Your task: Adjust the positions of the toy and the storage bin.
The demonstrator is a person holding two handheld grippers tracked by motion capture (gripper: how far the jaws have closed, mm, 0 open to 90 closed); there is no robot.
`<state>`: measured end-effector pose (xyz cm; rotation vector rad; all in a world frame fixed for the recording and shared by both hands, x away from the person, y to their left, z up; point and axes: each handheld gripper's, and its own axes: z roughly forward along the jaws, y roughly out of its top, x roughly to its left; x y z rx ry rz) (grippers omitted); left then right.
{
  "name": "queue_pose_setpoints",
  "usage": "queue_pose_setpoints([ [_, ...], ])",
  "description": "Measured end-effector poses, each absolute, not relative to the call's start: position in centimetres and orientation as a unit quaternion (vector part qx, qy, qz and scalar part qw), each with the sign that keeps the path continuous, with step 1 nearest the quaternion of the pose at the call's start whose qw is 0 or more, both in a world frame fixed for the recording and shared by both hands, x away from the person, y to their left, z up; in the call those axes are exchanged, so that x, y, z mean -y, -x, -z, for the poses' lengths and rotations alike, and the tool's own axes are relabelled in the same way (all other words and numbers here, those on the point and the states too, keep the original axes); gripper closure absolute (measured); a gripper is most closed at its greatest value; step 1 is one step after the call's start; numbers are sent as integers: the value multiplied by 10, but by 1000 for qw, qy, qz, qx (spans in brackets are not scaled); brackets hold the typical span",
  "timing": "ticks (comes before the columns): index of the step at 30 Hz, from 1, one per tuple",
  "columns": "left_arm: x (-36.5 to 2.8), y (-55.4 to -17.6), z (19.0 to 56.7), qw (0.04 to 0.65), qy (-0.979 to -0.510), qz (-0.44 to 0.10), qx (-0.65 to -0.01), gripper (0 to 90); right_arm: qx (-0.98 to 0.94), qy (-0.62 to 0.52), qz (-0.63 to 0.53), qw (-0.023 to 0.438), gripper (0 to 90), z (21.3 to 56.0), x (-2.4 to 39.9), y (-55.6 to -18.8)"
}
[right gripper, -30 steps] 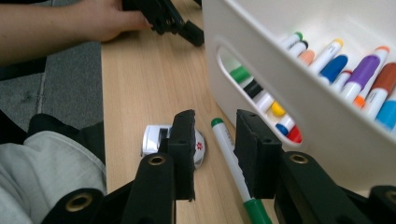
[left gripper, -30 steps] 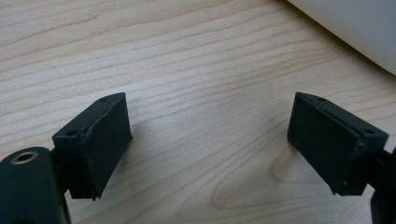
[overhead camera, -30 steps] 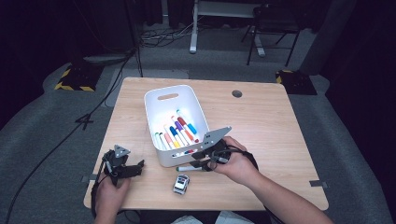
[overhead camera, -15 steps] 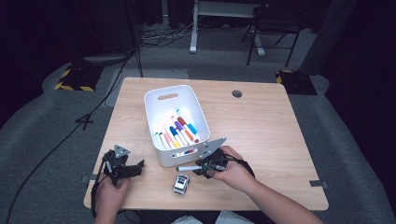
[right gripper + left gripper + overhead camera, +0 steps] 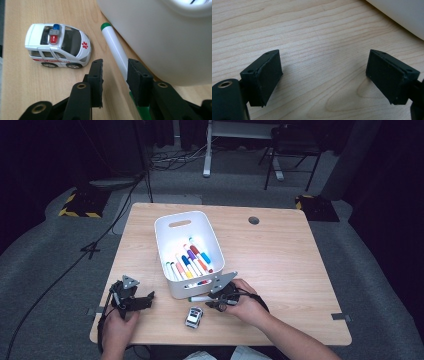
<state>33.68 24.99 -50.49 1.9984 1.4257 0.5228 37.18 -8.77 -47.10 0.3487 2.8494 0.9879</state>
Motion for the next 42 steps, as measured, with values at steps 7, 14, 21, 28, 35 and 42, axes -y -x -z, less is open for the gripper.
queue_pose_setpoints([
  [7, -250, -337, 505, 311, -757, -198, -540, 137, -941, -102, -314, 76, 620, 477, 83, -374],
  [14, -250, -337, 505, 311, -757, -198, -540, 137, -939, -99, -321, 78, 606, 479, 83, -370],
  [21, -250, -337, 505, 311, -757, -198, -540, 137, -935, -94, -330, 89, 566, 476, 81, -372],
  [28, -250, -337, 505, 310, -757, -198, -540, 137, -938, -96, -323, 82, 541, 480, 83, -372],
  [35, -250, -337, 505, 311, -757, -198, -540, 137, -943, -101, -310, 61, 650, 484, 87, -373],
  [42, -250, -337, 505, 311, -757, -198, -540, 137, -944, -107, -309, 46, 681, 483, 81, -373],
])
